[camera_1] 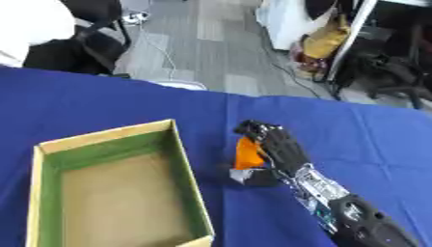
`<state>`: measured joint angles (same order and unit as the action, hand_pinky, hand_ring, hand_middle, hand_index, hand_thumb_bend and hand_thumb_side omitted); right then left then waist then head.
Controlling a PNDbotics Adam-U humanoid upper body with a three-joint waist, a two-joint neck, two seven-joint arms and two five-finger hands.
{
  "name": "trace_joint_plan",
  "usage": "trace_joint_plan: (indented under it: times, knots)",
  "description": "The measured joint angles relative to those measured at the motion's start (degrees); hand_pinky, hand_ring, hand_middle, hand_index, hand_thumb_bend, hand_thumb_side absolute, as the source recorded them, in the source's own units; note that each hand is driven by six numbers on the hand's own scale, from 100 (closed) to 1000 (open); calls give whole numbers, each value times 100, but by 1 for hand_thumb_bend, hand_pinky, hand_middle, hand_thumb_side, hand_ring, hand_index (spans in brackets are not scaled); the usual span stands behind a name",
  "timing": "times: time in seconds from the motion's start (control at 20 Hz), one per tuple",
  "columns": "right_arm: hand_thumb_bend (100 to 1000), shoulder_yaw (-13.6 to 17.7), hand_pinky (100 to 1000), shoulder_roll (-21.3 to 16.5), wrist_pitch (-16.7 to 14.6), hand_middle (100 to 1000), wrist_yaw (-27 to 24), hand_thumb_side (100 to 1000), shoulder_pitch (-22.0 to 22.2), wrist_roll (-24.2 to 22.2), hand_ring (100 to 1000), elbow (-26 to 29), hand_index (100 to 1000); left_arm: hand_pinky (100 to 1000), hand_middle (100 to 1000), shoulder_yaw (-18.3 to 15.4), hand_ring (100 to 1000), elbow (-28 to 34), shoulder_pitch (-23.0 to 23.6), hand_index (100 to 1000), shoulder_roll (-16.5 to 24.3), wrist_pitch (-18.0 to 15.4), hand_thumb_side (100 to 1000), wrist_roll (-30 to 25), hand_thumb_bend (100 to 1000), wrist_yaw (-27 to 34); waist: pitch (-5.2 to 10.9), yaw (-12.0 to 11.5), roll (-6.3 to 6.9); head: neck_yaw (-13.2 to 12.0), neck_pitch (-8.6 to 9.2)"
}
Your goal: Pick up objects on the table and place them in the box.
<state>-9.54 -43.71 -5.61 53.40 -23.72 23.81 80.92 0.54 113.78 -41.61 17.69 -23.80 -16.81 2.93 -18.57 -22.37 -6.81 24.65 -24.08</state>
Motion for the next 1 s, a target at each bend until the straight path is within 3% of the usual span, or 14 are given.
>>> trace_joint_plan:
  times: [0.15,0.2,0.4,0.6,0.65,0.75,0.85,0.95,1.0]
  knots:
    - [534,-1,100,30,-78,589,-35,877,0,142,382,-47,727,980,879,0,857,0,-2,800,-1,4,868,-5,180,15,-1,-6,0,0,13]
    - [539,0,100,43,-94,572,-35,801,0,182,340,-63,713,979,879,0,857,0,-2,800,-1,4,868,-6,180,22,-1,-8,0,0,29]
    - [519,0,100,46,-148,551,-28,742,-10,303,292,-110,700,979,879,0,857,0,-7,800,-4,5,867,-6,180,44,-3,-25,0,1,54]
    - [365,-1,100,82,-191,508,2,631,-31,390,232,-135,666,979,880,0,857,0,-11,800,-48,5,867,-6,180,48,-7,-34,1,2,85]
    - [263,-1,100,98,-205,474,7,599,-38,409,191,-145,632,979,880,0,857,0,-18,800,-48,5,868,-6,180,49,-7,-34,1,2,92]
    - [171,-1,100,103,-243,411,0,591,-39,462,122,-149,549,979,880,0,857,0,-35,800,-48,5,867,-7,180,49,-12,-36,1,2,92]
    - [169,-1,100,103,-300,385,-46,572,-39,539,100,-158,509,979,880,0,857,0,-37,800,-48,5,867,-7,180,49,-20,-37,1,2,93]
    - [117,-1,100,103,-368,270,-97,599,-39,618,100,-175,329,979,880,0,857,0,-48,800,-48,5,868,-7,180,50,-24,-37,1,2,94]
    - [108,-1,100,103,-401,224,-128,600,-39,652,100,-184,292,979,880,0,857,0,-48,800,-48,5,868,-7,180,50,-24,-37,1,2,95]
